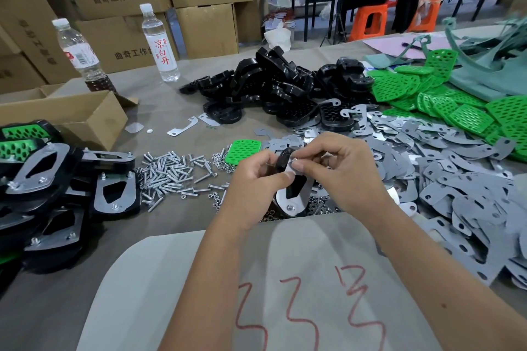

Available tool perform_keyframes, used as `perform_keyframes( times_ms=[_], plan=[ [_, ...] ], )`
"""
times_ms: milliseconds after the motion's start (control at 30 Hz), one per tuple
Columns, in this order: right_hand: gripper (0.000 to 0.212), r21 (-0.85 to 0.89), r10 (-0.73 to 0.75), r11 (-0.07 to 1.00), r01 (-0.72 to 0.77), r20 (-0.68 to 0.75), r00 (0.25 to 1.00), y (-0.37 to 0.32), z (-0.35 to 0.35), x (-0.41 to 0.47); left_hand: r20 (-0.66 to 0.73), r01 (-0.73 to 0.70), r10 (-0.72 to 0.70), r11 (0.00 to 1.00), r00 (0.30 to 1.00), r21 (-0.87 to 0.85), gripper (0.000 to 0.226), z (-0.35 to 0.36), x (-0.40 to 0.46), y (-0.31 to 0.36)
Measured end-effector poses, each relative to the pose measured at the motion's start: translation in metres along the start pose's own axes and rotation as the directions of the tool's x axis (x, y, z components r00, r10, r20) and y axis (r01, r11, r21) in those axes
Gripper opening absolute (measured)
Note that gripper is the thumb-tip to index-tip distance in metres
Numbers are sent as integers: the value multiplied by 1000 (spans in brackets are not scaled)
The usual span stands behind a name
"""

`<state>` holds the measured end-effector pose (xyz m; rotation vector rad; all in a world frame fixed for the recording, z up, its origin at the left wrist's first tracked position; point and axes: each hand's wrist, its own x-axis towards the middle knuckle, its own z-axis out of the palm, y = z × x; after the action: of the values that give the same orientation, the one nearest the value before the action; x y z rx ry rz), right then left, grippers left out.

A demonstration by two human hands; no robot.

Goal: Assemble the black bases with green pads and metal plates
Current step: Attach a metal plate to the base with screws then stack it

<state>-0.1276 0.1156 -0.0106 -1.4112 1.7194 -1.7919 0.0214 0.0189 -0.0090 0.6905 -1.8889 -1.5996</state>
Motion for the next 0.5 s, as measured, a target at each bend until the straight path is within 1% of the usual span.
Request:
perform_keyframes(
  times_ms=[133,167,200,267,367,500],
  plan=[
    [18,-77,-99,992,104,66,993,-2,-3,3,-1,-14,14,1000,1000,0,32,-1,0,2],
    [19,-92,-117,988,125,81,990,-2,-4,4,-2,-18,18,1000,1000,3,32,0,0,2],
    [21,-104,-128,985,137,94,987,-3,-5,4,-6,-24,24,1000,1000,1,27,0,0,3],
    [23,-128,-144,979,158,115,983,-3,-8,5,-10,-36,36,999,999,-15,10,2,1,5],
    [25,-117,-136,982,150,124,983,-3,-10,6,-3,-30,30,999,1000,-30,12,5,1,4],
    [19,-66,-93,993,101,116,989,-3,-12,6,-29,-17,16,998,999,-58,13,10,1,5]
  ],
)
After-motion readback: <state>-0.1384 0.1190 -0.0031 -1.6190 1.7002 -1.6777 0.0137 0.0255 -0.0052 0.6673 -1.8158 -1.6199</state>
